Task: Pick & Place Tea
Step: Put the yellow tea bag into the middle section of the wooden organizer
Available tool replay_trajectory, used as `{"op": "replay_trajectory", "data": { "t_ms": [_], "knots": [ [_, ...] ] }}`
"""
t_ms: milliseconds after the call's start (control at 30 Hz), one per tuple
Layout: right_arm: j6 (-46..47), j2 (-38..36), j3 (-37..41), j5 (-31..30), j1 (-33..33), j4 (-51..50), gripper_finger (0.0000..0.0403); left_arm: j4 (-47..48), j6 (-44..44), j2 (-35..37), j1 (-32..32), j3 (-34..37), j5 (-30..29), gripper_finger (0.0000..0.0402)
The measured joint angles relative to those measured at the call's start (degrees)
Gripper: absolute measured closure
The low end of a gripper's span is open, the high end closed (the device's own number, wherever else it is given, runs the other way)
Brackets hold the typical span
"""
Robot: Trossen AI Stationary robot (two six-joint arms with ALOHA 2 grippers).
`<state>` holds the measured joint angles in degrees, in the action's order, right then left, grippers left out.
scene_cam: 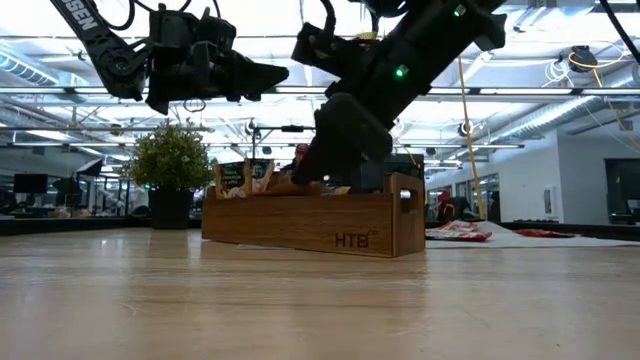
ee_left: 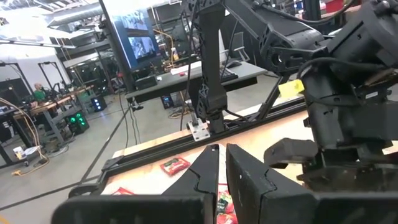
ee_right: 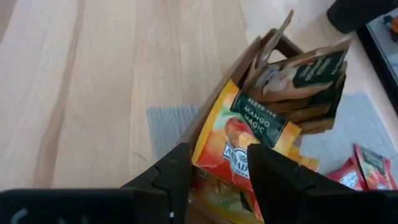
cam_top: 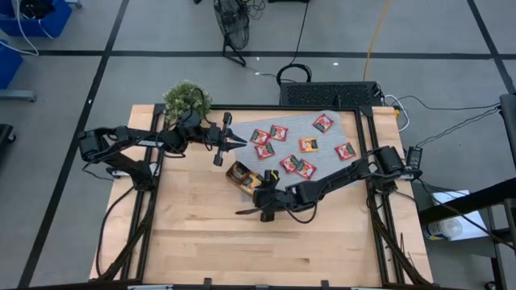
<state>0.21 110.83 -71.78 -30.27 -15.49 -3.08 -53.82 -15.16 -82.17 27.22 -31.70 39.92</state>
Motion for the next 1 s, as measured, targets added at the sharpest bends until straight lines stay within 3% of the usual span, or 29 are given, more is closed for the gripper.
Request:
{"op": "replay_trajectory", "data": {
  "t_ms": [267,633,1000],
  "knots": [
    [1.48,0.00,0.20,-0.09,0.00,-0.49,0.0286,0.00,0.00,0.00,0.00,0.00,0.00,0.0366],
    [4.20,0.00,0.20,-1.26,-0.54,-2.03,0.0395,0.00,-0.01,0.00,0.00,0.00,0.00,0.0366],
    [11.22,0.00,0.20,-1.16,-2.99,3.67,0.0402,0.00,0.00,0.00,0.00,0.00,-0.02,0.0366]
  ]
}}
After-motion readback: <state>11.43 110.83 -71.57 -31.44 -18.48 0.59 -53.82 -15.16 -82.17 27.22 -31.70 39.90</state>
